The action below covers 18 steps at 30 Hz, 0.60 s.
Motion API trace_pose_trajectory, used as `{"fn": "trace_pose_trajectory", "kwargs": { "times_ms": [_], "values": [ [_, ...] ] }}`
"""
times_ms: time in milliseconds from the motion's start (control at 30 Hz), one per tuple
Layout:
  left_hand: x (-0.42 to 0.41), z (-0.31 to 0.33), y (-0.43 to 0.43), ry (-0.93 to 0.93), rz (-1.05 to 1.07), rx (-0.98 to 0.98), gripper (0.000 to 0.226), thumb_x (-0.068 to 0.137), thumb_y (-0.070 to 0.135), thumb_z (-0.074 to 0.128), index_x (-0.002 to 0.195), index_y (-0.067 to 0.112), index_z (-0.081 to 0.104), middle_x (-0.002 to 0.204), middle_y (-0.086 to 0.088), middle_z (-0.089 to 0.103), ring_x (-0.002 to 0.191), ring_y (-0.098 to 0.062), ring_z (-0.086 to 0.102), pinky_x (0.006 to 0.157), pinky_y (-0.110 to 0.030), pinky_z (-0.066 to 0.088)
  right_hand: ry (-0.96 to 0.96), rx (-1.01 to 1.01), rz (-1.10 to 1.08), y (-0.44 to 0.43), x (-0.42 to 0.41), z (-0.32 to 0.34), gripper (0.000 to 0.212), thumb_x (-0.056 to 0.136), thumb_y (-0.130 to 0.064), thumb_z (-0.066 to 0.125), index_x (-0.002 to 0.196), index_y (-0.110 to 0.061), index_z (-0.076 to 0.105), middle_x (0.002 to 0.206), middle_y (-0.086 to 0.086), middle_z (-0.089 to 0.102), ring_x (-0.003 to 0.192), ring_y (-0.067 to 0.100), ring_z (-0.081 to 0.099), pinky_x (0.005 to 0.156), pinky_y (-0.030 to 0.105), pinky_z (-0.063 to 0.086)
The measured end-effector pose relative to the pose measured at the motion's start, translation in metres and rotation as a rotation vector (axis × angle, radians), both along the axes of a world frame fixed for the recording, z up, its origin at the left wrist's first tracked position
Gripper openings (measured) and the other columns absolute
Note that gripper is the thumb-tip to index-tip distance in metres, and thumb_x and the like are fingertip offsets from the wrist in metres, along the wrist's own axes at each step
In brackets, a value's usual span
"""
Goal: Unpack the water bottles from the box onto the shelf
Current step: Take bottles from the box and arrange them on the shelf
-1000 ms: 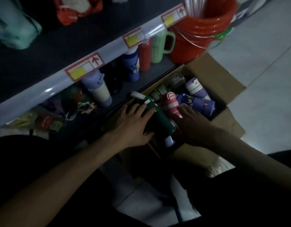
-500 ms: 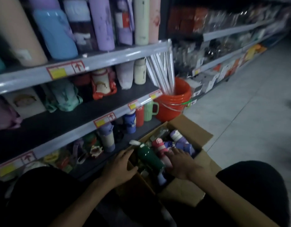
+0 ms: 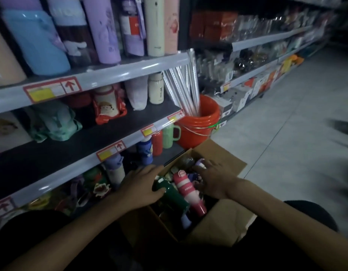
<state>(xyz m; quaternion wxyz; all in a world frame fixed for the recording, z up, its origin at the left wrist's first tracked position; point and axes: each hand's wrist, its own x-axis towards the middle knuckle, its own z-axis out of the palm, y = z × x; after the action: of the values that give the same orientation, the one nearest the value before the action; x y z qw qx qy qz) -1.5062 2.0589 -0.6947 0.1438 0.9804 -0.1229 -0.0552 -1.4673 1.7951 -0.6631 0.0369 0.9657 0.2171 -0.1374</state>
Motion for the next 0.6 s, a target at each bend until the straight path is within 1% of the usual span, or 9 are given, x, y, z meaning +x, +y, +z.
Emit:
{"fn": "trace_pose_trajectory", "kwargs": {
  "times_ms": [67,133,200,300,400,467,500,600],
  "values": [
    [0.008,-0.009,-0.002,0.015,-0.015,0.025,0.078,0.091,0.065,0.052,0.157,0.035,0.025,0.157,0.011,0.034,0.143,-0.018,0.038,0.111,-0.043,0.039,0.007,-0.013,0.039,-0.001,0.004,-0.010,0.073,0.094,-0.056,0.053,0.157,-0.028,0.029,0.158,0.014,0.031,0.144,0.037,0.032,0.117,0.045,0.031],
    [0.014,-0.024,-0.004,0.037,-0.015,0.030,0.077,0.090,0.065,0.051,0.157,0.035,0.026,0.155,0.011,0.036,0.142,-0.018,0.039,0.111,-0.044,0.039,0.015,-0.041,0.067,0.000,0.007,-0.023,0.074,0.094,-0.054,0.054,0.157,-0.026,0.028,0.157,0.015,0.031,0.144,0.037,0.032,0.116,0.042,0.031],
    [0.017,-0.044,-0.005,0.073,0.007,0.016,0.076,0.090,0.065,0.052,0.156,0.037,0.027,0.156,0.011,0.037,0.142,-0.019,0.038,0.112,-0.044,0.039,0.045,-0.066,0.076,0.000,0.011,-0.041,0.073,0.095,-0.055,0.053,0.156,-0.024,0.030,0.153,0.014,0.035,0.141,0.036,0.036,0.113,0.043,0.035],
    [0.018,-0.078,-0.008,0.163,0.036,0.013,0.076,0.092,0.062,0.054,0.157,0.034,0.027,0.158,0.007,0.036,0.143,-0.022,0.037,0.113,-0.042,0.038,0.128,-0.059,0.076,-0.003,0.014,-0.071,0.069,0.093,-0.055,0.054,0.151,-0.023,0.035,0.149,0.012,0.040,0.134,0.035,0.044,0.107,0.046,0.042],
    [0.016,-0.107,-0.019,0.245,0.098,-0.040,0.067,0.096,0.047,0.059,0.155,0.027,0.034,0.152,0.000,0.044,0.137,-0.024,0.044,0.108,-0.035,0.039,0.176,-0.143,0.093,0.000,0.014,-0.091,0.065,0.096,-0.050,0.053,0.151,-0.020,0.037,0.156,0.015,0.034,0.135,0.036,0.044,0.108,0.046,0.043],
    [0.015,-0.124,-0.028,0.316,0.181,-0.130,0.059,0.098,0.035,0.062,0.152,0.021,0.040,0.147,-0.004,0.047,0.133,-0.026,0.048,0.103,-0.031,0.041,0.195,-0.126,0.138,0.003,0.013,-0.099,0.063,0.096,-0.051,0.055,0.149,-0.019,0.041,0.151,0.013,0.042,0.132,0.033,0.048,0.106,0.045,0.045],
    [0.016,-0.132,-0.032,0.350,0.226,-0.165,0.056,0.098,0.031,0.063,0.149,0.018,0.044,0.144,-0.006,0.049,0.132,-0.027,0.050,0.102,-0.031,0.043,0.192,-0.115,0.176,0.004,0.013,-0.103,0.062,0.097,-0.052,0.055,0.148,-0.020,0.042,0.147,0.011,0.046,0.130,0.031,0.050,0.105,0.044,0.046],
    [0.027,-0.150,-0.041,0.418,0.384,-0.265,0.044,0.096,0.025,0.065,0.136,0.012,0.056,0.131,-0.012,0.060,0.123,-0.030,0.057,0.098,-0.035,0.049,0.216,-0.148,0.229,0.000,0.012,-0.109,0.055,0.099,-0.051,0.053,0.146,-0.023,0.046,0.144,0.010,0.046,0.130,0.033,0.049,0.103,0.045,0.043]
  ]
}}
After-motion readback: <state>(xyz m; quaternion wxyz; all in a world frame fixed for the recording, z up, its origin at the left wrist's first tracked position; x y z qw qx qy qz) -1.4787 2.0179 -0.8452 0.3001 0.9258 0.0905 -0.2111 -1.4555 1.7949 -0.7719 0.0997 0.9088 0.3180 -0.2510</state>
